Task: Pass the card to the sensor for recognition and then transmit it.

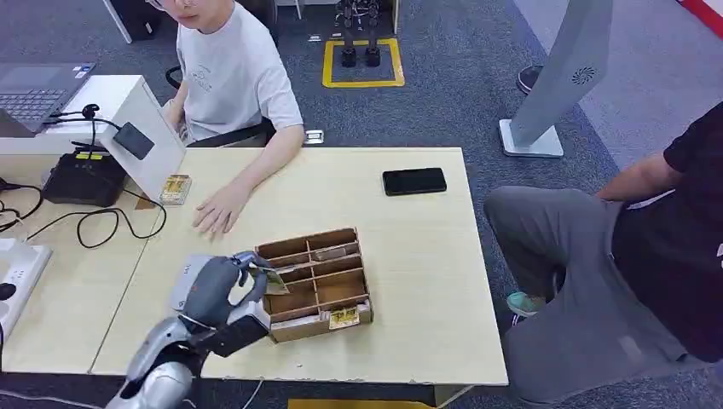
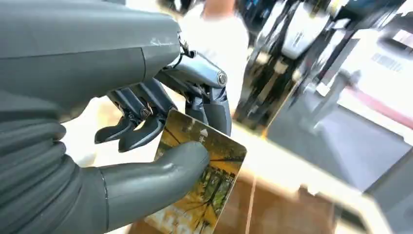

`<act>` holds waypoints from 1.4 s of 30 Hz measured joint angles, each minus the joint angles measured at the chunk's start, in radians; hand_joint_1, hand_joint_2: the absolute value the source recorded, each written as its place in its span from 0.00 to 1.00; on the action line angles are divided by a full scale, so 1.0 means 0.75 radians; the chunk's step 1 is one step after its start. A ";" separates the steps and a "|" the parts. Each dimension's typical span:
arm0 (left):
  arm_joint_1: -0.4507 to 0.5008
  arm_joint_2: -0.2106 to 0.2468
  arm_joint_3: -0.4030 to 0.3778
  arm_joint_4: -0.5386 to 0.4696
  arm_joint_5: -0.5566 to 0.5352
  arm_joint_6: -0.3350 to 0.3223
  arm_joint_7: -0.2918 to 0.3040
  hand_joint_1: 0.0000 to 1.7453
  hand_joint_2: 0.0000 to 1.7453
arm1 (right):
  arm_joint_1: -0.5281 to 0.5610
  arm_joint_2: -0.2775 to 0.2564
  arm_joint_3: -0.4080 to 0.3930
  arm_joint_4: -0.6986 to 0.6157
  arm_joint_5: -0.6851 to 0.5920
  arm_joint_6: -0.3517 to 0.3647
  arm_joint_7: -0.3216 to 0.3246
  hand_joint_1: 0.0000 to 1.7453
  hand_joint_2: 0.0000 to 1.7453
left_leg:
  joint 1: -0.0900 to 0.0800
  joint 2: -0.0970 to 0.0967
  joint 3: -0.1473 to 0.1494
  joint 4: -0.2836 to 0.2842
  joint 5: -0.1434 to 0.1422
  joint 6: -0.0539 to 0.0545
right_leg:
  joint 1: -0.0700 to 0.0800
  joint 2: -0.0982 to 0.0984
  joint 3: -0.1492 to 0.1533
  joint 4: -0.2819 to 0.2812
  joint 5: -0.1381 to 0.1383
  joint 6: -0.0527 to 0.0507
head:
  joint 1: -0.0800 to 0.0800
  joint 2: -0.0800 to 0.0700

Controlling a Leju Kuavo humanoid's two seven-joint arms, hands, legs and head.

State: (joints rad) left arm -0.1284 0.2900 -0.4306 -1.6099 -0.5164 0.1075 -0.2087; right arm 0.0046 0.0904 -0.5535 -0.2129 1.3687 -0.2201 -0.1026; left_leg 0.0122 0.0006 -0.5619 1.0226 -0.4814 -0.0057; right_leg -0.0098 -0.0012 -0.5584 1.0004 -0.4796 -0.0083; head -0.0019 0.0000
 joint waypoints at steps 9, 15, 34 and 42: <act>-0.355 0.231 0.234 -0.173 -0.053 -0.074 0.142 1.00 1.00 | -0.002 0.000 -0.018 -0.001 0.004 0.007 -0.012 0.00 0.00 | 0.001 0.001 -0.001 0.000 0.003 -0.004 | 0.001 0.001 -0.004 0.003 0.004 -0.006 | -0.002 0.000; -0.371 0.235 0.241 -0.126 -0.439 0.155 0.301 1.00 1.00 | -0.014 0.001 -0.018 -0.001 0.025 0.008 0.000 0.00 0.00 | 0.001 0.001 -0.002 0.000 0.003 -0.004 | 0.001 0.002 -0.006 0.003 0.004 -0.006 | -0.002 0.000; -0.424 0.136 0.237 0.324 -0.741 0.347 0.408 0.99 1.00 | -0.046 0.001 -0.014 -0.001 0.050 0.013 0.013 0.00 0.00 | 0.001 0.003 -0.005 0.000 0.004 -0.005 | 0.001 0.003 -0.009 0.003 0.004 -0.006 | -0.002 0.000; -0.415 0.117 0.241 0.343 -0.720 0.392 0.392 0.00 1.00 | -0.046 0.001 -0.012 -0.001 0.051 0.009 0.016 0.00 0.00 | 0.001 0.003 -0.006 0.000 0.004 -0.005 | 0.001 0.003 -0.009 0.003 0.004 -0.006 | -0.002 0.000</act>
State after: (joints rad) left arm -0.4396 0.3777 -0.2499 -1.3527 -1.0567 0.4014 0.0851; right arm -0.0297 0.0908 -0.5623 -0.2132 1.4069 -0.2132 -0.0904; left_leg 0.0127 0.0028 -0.5664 1.0226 -0.4788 -0.0093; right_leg -0.0094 0.0013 -0.5654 1.0030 -0.4766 -0.0129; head -0.0031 0.0000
